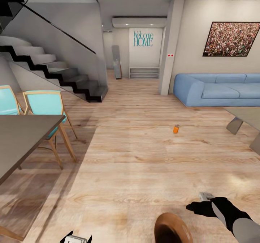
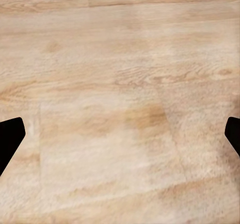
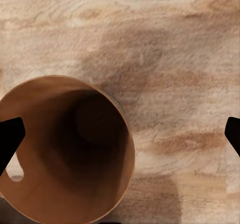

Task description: Put the three can of soda from the living room inside the tash can in the kitchen.

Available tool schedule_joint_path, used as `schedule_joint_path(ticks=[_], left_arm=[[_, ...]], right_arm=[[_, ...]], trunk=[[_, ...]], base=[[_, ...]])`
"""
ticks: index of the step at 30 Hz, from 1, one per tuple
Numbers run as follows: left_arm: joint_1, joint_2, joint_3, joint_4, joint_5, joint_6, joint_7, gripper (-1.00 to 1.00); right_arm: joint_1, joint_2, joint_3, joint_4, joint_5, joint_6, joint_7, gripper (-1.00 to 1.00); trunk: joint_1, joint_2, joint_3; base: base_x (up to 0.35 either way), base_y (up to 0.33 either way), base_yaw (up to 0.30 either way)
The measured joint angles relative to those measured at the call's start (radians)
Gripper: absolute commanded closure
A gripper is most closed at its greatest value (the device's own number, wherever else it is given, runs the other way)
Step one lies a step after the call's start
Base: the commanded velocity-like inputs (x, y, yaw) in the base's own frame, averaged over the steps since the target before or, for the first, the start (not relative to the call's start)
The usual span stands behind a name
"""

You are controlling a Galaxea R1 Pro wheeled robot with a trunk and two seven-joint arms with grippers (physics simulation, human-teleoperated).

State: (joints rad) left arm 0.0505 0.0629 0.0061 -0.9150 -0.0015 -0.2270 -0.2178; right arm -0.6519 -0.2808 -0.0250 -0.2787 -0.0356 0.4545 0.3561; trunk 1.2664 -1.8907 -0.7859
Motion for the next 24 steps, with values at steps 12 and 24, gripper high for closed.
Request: schedule_joint_path(ticks=[12, 24], left_arm=[[0.000, 0.000, 0.000, 0.000, 0.000, 0.000, 0.000, -1.00], [0.000, 0.000, 0.000, 0.000, -0.001, 0.000, 0.000, -1.00]], right_arm=[[0.001, 0.003, 0.001, 0.001, -0.001, -0.002, 0.001, -1.00], [0.002, 0.003, 0.001, 0.001, -0.002, -0.013, 0.001, -1.00]], trunk=[[0.046, -0.084, -0.038], [0.092, -0.168, -0.075]], base=[[0.000, 0.000, 0.000], [0.000, 0.000, 0.000]])
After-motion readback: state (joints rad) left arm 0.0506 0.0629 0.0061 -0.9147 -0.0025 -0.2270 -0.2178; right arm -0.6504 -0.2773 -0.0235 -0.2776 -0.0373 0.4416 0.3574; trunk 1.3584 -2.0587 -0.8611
